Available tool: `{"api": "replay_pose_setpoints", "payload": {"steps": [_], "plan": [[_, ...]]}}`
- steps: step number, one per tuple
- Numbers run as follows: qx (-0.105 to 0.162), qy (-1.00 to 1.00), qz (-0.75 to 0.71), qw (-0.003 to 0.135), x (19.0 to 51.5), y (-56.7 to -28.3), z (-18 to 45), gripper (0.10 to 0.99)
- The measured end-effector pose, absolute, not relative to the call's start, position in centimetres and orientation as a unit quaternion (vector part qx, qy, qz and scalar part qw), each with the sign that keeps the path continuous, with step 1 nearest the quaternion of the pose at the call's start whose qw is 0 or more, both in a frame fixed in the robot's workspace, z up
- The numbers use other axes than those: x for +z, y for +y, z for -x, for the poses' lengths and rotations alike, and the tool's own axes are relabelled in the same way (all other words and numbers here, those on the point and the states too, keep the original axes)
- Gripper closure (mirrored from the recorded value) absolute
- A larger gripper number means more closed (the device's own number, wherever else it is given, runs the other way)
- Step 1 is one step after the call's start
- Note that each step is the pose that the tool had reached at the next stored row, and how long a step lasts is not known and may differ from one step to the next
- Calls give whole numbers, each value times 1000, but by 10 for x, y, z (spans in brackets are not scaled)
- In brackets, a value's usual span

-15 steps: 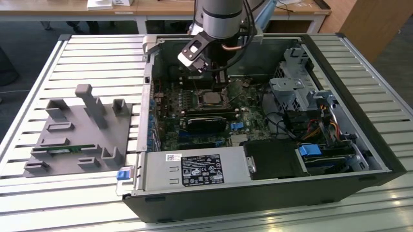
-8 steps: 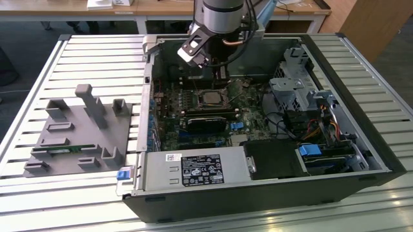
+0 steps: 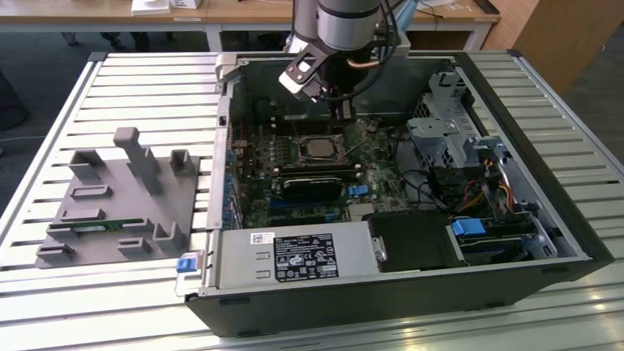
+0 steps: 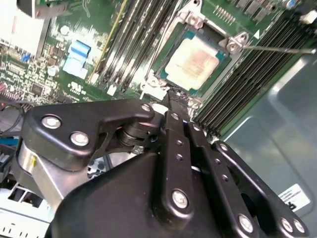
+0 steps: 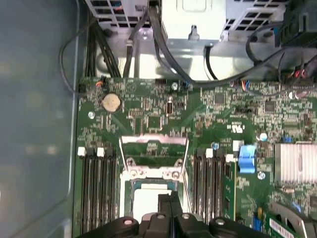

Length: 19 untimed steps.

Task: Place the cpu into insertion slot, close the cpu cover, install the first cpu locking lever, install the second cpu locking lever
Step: 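Close the cpu cover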

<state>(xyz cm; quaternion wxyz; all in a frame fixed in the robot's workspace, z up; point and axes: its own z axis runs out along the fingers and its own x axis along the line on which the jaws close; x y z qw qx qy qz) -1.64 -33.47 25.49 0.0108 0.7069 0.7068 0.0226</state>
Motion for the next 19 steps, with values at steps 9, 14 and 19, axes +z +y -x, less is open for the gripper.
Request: {"api": "replay_pose_setpoints", "payload": {"steps": [9,14,19], "plan": [[23,707,-707,11,259,-335,13,980],[23,707,-707,11,259,-335,8,980],[23,707,-707,11,259,-335,2,980]]}}
